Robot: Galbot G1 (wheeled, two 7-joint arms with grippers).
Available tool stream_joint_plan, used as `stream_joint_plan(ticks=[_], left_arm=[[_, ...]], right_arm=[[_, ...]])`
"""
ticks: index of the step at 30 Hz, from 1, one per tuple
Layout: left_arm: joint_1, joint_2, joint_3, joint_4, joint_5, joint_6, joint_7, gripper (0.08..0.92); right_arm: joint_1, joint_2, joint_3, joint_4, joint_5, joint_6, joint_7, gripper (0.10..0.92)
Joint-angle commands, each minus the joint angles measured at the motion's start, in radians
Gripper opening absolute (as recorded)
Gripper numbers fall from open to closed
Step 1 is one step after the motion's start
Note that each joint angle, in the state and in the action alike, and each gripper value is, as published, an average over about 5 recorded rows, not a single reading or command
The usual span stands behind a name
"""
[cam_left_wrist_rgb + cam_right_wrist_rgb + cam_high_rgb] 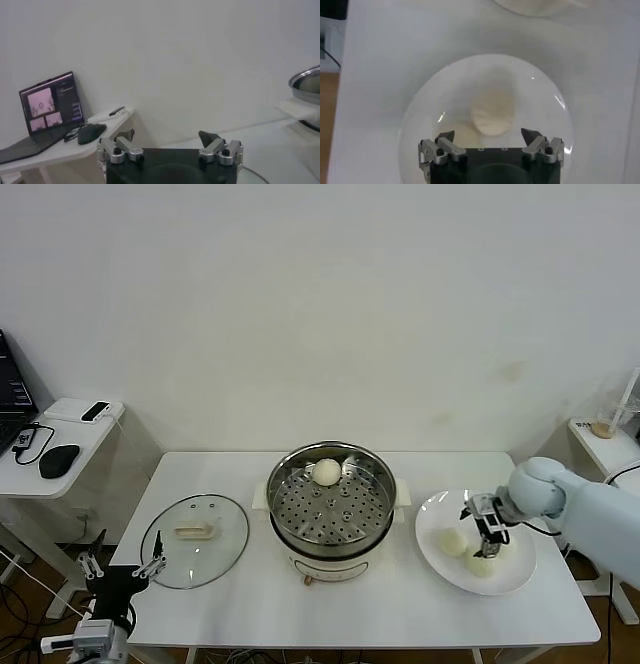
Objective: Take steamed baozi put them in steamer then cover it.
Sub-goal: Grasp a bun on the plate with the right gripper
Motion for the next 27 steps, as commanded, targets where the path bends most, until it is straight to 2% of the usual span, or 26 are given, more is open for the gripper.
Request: stream_joint_plan(ticks=[1, 16, 27], left_arm=[[0.0, 0.001, 0.0, 0.001, 0.0, -0.001, 0.001, 0.823], [0.005, -0.004, -0.001, -0.002, 0.0, -0.001, 0.0, 0.823], [0.009, -0.011, -0.003, -0.01, -0.001, -0.001, 0.0, 0.823]], right_arm=[[-0.021, 0.075, 0.013, -0.084, -0.014, -0.001, 0.004, 0.823], [-0.037, 0.117, 0.018, -0.132, -0.034, -0.003, 0.01, 0.819], [-0.04, 0.121, 0.015, -0.138, -0.035, -0.008, -0.007, 0.736]])
